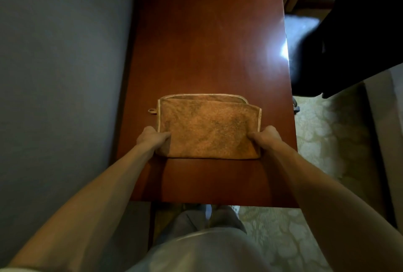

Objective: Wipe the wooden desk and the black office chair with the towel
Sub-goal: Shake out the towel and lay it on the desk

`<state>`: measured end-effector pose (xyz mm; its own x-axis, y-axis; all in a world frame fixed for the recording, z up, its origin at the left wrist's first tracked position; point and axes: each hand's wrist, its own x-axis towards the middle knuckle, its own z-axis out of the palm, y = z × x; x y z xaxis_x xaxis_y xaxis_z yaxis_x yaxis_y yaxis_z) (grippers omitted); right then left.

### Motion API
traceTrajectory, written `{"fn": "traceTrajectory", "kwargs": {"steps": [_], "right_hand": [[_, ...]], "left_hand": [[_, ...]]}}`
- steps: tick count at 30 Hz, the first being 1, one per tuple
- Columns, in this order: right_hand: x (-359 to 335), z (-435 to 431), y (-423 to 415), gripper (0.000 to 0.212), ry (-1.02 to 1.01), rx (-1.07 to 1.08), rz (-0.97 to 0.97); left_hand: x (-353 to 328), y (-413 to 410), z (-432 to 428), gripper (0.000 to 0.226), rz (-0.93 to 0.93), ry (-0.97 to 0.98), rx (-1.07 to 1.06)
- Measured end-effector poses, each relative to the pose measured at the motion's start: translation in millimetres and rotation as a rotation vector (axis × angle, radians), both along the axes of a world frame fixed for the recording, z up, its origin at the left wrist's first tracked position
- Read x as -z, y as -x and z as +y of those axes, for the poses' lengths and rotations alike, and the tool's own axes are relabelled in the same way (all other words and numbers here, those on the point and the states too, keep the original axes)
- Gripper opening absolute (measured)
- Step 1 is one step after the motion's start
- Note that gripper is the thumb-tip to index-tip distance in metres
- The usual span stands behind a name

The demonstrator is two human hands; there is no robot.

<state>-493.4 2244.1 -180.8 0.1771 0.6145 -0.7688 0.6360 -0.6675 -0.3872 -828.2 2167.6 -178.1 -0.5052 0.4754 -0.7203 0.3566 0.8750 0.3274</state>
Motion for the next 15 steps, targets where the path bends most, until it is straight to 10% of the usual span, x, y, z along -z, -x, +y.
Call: {"fn": "traceTrajectory", "kwargs": {"steps": [15], "right_hand": [[2.7, -58.5, 59.7, 0.046, 0.204, -0.428, 0.067]], "left_hand": [[6.0, 88.7, -106.7, 0.042, 0.099, 0.031, 0.028]]}}
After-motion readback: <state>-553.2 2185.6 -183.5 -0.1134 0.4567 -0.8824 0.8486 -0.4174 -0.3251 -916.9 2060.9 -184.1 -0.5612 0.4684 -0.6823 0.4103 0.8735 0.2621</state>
